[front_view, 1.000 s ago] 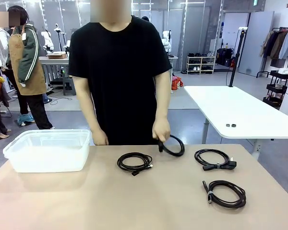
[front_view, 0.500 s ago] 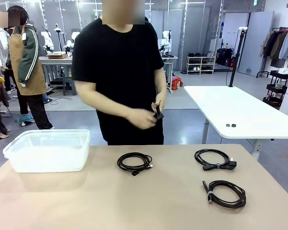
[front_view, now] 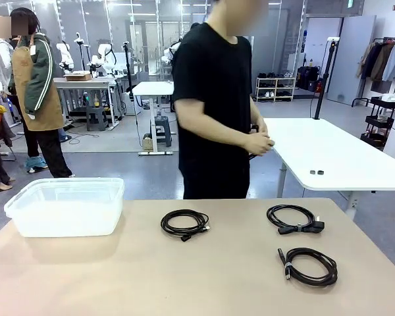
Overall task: Organize and store the cables.
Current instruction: Place the Power Cable into the Organizing box.
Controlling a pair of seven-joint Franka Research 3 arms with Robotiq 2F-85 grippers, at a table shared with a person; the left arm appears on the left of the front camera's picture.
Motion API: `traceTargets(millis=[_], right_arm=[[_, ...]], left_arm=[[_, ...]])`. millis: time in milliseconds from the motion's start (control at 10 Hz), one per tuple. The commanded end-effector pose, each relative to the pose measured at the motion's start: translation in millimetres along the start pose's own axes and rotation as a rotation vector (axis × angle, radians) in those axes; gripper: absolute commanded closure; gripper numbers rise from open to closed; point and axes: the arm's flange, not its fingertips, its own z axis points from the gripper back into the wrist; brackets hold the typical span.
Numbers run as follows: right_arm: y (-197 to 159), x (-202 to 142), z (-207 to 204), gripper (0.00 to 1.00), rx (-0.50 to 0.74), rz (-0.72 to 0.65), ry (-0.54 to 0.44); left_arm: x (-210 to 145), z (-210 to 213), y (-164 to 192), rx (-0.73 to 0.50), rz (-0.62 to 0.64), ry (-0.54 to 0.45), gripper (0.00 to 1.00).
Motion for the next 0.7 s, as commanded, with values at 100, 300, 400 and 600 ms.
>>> traceTargets(millis=[100, 300, 400, 600], right_arm=[[1.5, 13.7, 0.6, 0.00, -0.023, 0.075, 0.044], [-3.9, 59.0, -17.2, 0.00, 0.039, 0.242, 0.169], [-5.2, 86.6, -36.8, 0.00, 0.088, 0.355, 0.252], [-8.8, 137.1, -91.9, 0.00, 0.134, 0.507, 0.373]], left_arm=[[-0.9, 0.9, -0.1, -0.009, -0.015, -0.005, 0.00], [-0.9, 0.9, -0.1, -0.009, -0.015, -0.005, 0.00], [-0.9, 0.9, -0.1, -0.009, -0.015, -0.005, 0.00], [-0.9, 0.9, -0.1, -0.009, -0.015, -0.005, 0.00]])
